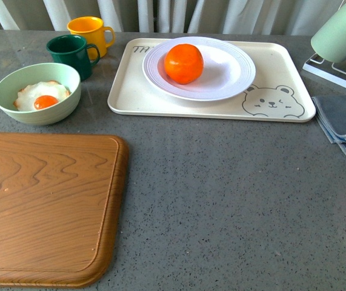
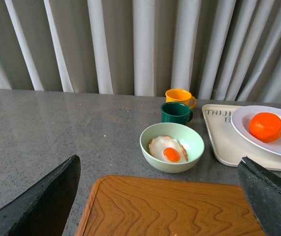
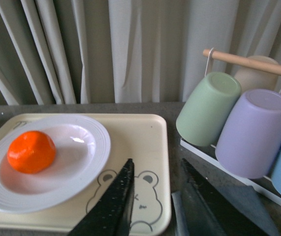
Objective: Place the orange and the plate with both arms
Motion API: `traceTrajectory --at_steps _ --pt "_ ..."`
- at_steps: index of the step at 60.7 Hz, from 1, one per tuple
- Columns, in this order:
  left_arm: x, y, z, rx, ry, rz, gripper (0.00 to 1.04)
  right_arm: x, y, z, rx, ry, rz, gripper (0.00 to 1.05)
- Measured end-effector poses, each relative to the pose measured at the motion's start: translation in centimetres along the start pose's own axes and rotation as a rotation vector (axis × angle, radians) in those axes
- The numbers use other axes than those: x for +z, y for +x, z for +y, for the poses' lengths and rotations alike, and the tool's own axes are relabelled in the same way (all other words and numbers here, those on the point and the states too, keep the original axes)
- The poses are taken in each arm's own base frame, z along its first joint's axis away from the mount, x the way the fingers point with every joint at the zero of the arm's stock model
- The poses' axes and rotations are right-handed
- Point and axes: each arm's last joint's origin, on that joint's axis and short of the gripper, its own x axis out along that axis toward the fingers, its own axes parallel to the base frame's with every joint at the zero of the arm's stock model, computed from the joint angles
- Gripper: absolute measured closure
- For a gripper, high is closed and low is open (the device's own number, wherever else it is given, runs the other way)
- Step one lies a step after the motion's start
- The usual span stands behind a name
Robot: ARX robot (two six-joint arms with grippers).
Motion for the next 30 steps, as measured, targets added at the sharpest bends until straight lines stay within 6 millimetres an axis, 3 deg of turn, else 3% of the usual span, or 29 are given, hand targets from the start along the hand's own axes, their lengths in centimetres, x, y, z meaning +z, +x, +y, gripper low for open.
traceTrajectory --at_steps 5,30 --pt "0.0 0.0 0.0 0.0 0.0 0.0 0.09 0.1 -1.5 -0.4 0.004 -0.008 -0.007 1.03" --pt "0.0 0.0 0.0 0.0 0.0 0.0 0.09 0.1 -6.9 -2.4 -0.003 -0.019 0.0 1.03"
